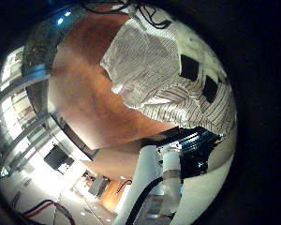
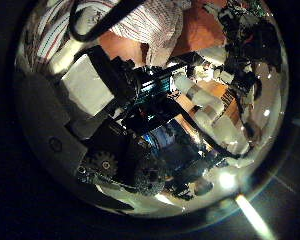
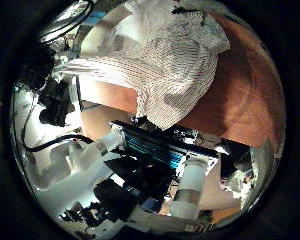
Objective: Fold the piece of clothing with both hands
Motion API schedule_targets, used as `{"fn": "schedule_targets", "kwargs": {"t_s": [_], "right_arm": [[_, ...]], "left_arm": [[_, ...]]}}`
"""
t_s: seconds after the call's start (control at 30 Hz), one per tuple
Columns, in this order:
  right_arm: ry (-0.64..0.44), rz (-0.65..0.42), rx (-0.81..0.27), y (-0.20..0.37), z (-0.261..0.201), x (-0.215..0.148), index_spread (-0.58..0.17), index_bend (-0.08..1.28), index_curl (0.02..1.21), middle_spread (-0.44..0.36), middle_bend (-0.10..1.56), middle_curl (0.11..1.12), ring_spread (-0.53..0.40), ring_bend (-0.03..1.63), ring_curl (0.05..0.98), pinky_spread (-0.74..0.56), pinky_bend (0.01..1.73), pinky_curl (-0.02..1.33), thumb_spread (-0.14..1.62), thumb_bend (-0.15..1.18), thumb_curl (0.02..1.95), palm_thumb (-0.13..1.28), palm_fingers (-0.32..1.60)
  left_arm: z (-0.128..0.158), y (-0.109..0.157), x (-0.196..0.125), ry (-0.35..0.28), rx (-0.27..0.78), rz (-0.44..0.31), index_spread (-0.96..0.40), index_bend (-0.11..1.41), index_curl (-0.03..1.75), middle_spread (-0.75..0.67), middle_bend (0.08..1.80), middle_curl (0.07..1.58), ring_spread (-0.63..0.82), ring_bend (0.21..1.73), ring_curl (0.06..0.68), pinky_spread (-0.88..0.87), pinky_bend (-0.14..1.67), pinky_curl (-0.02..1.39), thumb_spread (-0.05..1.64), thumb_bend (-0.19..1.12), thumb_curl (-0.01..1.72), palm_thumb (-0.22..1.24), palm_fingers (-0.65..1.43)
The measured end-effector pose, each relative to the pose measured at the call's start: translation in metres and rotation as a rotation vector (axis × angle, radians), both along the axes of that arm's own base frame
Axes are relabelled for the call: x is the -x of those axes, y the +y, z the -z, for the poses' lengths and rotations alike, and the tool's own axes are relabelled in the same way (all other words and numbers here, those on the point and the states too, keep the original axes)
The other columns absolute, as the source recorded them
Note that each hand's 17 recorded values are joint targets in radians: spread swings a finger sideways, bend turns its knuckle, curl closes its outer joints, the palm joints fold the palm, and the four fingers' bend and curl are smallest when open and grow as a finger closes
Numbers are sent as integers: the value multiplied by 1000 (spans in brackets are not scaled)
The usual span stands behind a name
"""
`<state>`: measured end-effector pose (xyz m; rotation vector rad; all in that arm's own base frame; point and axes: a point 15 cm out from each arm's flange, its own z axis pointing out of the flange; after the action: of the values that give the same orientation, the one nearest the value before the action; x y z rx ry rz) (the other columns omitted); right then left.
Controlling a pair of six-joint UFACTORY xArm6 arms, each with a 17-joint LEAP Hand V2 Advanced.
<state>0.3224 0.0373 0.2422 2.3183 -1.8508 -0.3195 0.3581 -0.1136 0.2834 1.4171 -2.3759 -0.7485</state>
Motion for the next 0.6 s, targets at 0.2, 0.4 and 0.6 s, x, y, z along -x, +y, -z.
{"fn": "schedule_targets", "kwargs": {"t_s": [0.2,0.4,0.6], "right_arm": [[4,0,1,1,1,0,-288,262,442,42,368,389,202,550,206,559,502,196,1019,-42,193,-35,383],[7,1,1,1,1,1,-295,236,436,42,342,382,202,543,199,549,483,187,1026,-41,194,-35,405],[28,-3,4,0,-1,7,-294,207,434,42,324,379,202,529,191,546,469,180,1030,-37,195,-27,419]], "left_arm": [[-2,0,0,-1,5,9,-589,193,1362,-601,842,988,-549,995,519,-809,351,835,1221,-12,514,770,853],[0,1,-1,5,10,21,-585,193,1361,-602,841,987,-549,995,517,-812,347,836,1221,-11,515,769,854],[-1,-2,-2,1,14,31,-582,193,1361,-603,840,986,-549,994,516,-814,345,838,1216,-11,519,772,855]]}}
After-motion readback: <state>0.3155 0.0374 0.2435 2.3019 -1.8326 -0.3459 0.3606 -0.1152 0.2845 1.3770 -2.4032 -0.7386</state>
